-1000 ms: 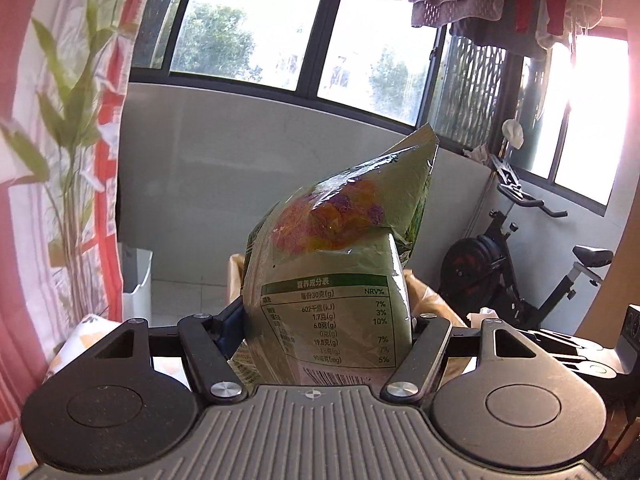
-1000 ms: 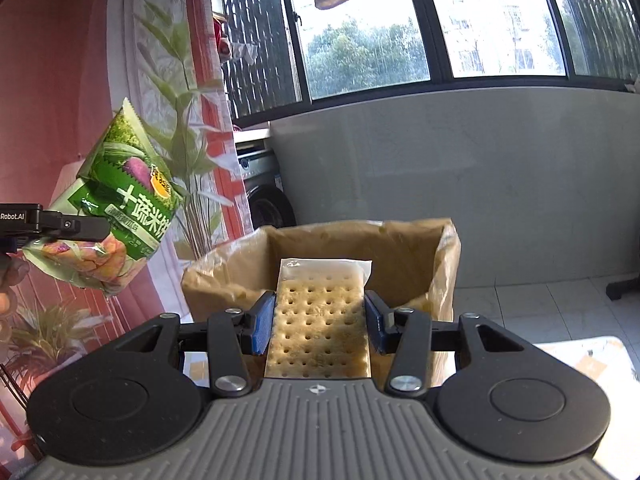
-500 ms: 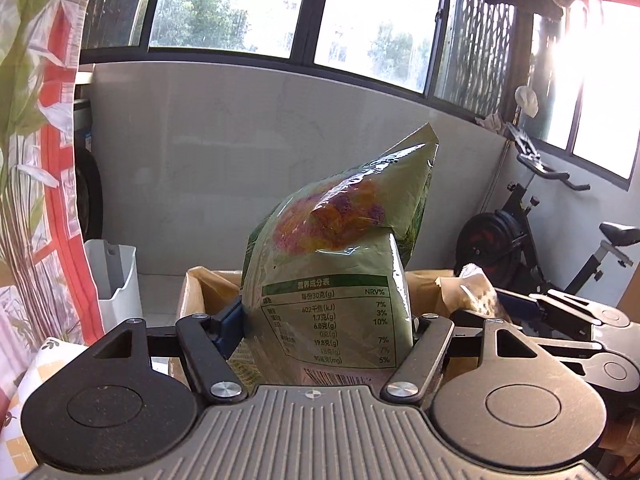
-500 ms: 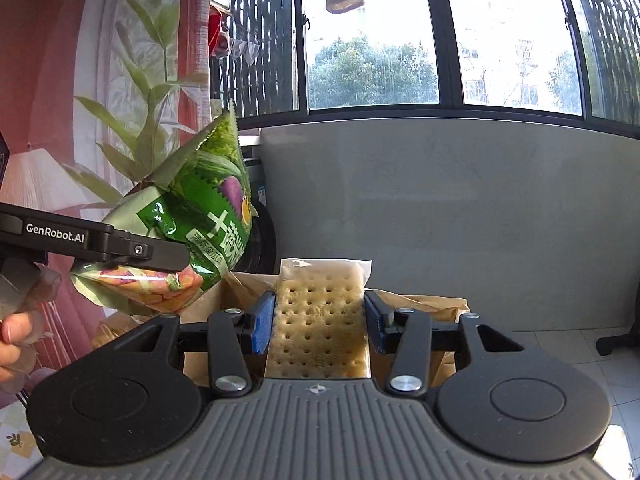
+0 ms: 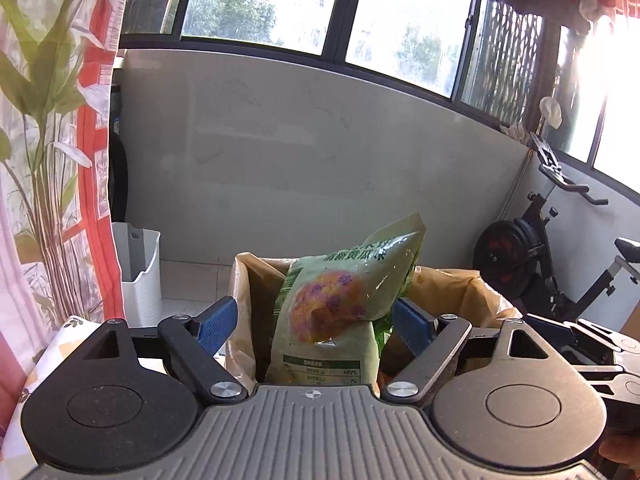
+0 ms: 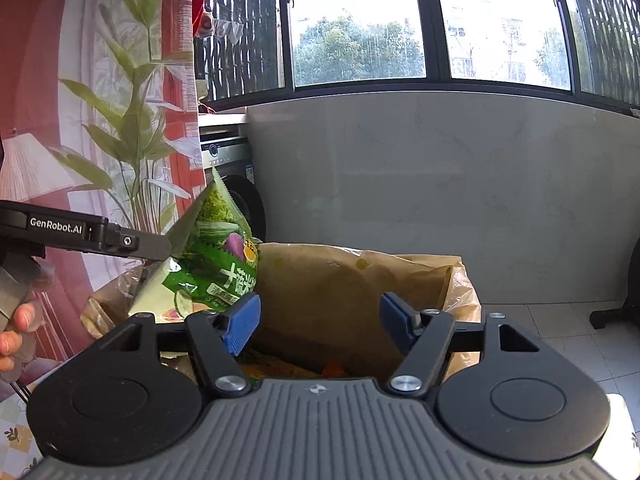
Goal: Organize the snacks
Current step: 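Carry green chip bag and cracker over the box with both tools, then open both tools to drop bag and cracker into the box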
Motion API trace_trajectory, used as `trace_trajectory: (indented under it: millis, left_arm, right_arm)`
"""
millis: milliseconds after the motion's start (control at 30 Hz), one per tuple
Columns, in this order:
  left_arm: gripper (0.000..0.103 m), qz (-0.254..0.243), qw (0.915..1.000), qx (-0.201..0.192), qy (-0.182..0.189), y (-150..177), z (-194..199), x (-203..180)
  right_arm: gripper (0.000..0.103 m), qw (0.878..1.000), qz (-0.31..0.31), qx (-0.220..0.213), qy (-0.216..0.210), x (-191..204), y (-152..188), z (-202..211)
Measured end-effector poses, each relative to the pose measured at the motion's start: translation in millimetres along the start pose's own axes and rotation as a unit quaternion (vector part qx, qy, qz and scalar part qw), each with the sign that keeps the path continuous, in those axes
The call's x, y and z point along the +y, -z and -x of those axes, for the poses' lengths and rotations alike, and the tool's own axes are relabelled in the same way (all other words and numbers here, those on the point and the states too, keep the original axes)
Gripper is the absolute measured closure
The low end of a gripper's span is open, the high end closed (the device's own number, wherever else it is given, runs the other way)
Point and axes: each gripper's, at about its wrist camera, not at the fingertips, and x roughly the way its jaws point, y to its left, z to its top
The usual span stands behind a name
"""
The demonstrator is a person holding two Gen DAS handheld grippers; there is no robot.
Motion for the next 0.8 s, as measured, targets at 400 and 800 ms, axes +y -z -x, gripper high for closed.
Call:
trace_trajectory:
  millis: [400,800]
  left_arm:
    - [0.050,-0.014,0.9997,-0.020,0.008,-2.3,55.5,-7.5]
    - [0.080,-0.043,0.9977,-0.039,0.035,-34.2,14.7,-37.9]
  right_arm:
    - [0.034,1.000,-0.007,-0.002,-0.001,15.1,7.9,49.3]
    - [0.034,1.000,-0.029,0.001,-0.003,3.5,22.1,61.5]
